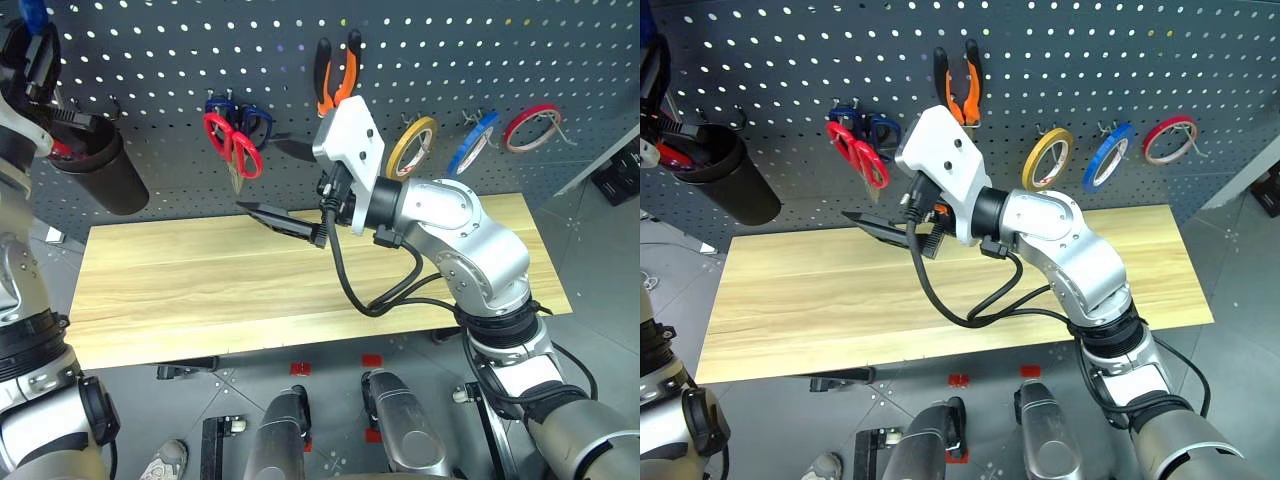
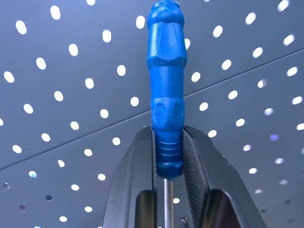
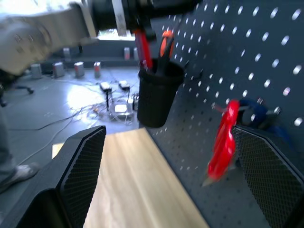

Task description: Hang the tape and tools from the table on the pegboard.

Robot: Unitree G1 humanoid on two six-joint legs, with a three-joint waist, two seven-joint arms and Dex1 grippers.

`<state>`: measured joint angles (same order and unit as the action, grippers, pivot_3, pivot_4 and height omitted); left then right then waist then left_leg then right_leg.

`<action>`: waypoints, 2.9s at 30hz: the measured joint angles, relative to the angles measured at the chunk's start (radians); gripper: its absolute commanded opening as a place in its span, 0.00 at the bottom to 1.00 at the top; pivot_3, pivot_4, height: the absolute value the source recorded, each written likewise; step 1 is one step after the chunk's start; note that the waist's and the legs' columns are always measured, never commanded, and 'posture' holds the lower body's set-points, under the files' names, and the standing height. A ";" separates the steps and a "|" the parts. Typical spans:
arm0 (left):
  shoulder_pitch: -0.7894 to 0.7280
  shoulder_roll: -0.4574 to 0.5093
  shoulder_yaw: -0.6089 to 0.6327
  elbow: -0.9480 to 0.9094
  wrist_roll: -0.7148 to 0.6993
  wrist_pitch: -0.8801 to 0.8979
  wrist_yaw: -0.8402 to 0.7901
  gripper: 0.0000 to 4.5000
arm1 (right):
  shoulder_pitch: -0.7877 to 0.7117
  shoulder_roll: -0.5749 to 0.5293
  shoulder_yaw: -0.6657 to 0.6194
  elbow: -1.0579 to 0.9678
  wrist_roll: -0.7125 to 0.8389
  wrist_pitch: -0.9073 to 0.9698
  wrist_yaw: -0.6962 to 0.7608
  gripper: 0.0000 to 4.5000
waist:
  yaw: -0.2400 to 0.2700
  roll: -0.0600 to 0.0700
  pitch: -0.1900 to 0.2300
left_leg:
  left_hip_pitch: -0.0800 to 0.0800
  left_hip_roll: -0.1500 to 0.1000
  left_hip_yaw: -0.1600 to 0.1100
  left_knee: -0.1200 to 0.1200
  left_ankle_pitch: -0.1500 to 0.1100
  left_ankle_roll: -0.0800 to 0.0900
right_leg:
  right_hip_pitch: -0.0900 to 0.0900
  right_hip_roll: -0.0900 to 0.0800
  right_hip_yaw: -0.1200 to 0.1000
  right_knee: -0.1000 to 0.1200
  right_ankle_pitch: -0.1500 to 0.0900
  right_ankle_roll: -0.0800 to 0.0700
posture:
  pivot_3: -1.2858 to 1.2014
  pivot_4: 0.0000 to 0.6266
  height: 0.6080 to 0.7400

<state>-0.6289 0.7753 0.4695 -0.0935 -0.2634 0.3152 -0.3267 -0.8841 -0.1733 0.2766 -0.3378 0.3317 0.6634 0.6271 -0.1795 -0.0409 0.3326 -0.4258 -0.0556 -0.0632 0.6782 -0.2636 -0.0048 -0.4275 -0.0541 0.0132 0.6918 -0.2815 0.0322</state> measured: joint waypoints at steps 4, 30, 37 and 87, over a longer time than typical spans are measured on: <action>0.056 -0.030 0.003 0.003 0.006 -0.024 0.019 0.10 | 0.000 0.007 0.002 0.001 -0.006 0.000 -0.004 1.00 | -0.018 0.000 0.000 | 0.000 0.000 0.000 0.000 0.000 0.000 | 0.000 0.000 0.000 0.001 0.000 0.000 | 0.39 0.41 1.00; 0.127 -0.090 0.082 -0.198 -0.011 0.002 0.168 0.78 | 0.008 0.005 0.003 0.040 -0.035 -0.037 0.001 1.00 | -0.018 -0.005 -0.015 | 0.000 0.000 0.004 0.002 0.000 0.000 | -0.004 0.000 0.001 0.007 0.000 0.000 | 0.41 0.37 1.00; 0.197 -0.112 0.025 -0.272 -0.054 0.077 0.128 0.78 | 0.021 -0.004 0.002 0.040 -0.035 -0.046 0.003 1.00 | -0.018 -0.004 -0.032 | 0.000 0.000 0.004 0.002 0.000 0.000 | -0.004 0.000 0.002 0.007 0.000 0.000 | 0.41 0.37 1.00; -0.161 -0.237 -0.434 0.920 0.178 -0.033 -0.084 0.90 | 0.233 -0.080 0.081 -0.178 0.007 0.306 -0.103 1.00 | -0.020 0.001 0.064 | -0.002 0.005 0.011 0.004 -0.004 0.008 | -0.005 0.001 0.002 0.007 0.000 0.000 | 0.36 0.79 1.00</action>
<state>-0.7902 0.5382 0.0353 0.8265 -0.0853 0.2826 -0.4112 -0.6515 -0.2531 0.3571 -0.5163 0.3387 0.9694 0.5238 -0.1997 -0.0398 0.3971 -0.4274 -0.0506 -0.0522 0.6825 -0.2671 0.0029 -0.4330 -0.0536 0.0150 0.6988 -0.2813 0.0320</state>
